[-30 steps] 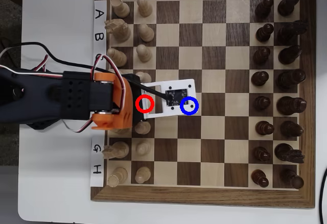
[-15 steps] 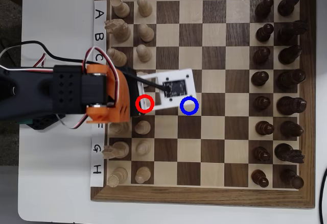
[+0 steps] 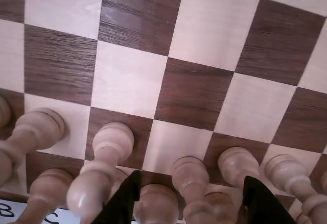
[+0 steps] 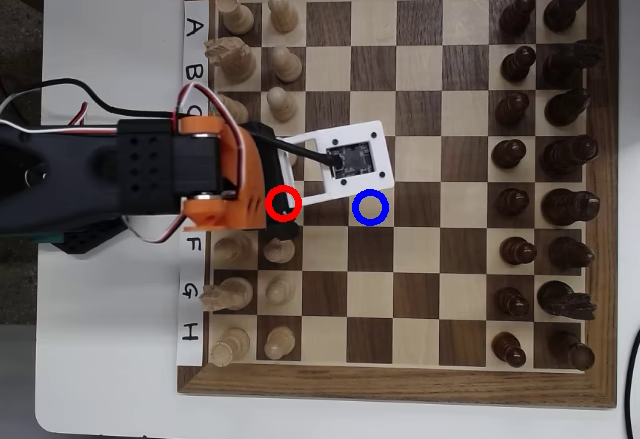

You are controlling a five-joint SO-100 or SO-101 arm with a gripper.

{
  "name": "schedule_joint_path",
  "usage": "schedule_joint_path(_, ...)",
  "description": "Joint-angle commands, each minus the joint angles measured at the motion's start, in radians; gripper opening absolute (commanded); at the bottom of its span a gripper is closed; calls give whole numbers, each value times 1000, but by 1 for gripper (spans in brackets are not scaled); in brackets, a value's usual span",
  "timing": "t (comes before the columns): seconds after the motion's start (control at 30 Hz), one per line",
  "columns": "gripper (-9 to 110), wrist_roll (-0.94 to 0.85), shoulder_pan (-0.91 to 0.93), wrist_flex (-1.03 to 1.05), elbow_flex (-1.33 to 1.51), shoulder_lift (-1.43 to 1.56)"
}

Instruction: Move the piece to destination

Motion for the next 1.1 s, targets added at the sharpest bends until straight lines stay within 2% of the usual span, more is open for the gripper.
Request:
schedule_joint_path(0.0, 26, -6, 18, -11, -40, -8)
schedule_joint_path(0.53, 26, -21, 54, 54, -44, 8)
schedule_joint_path(1.07, 24, -48, 40, 8, 0, 123)
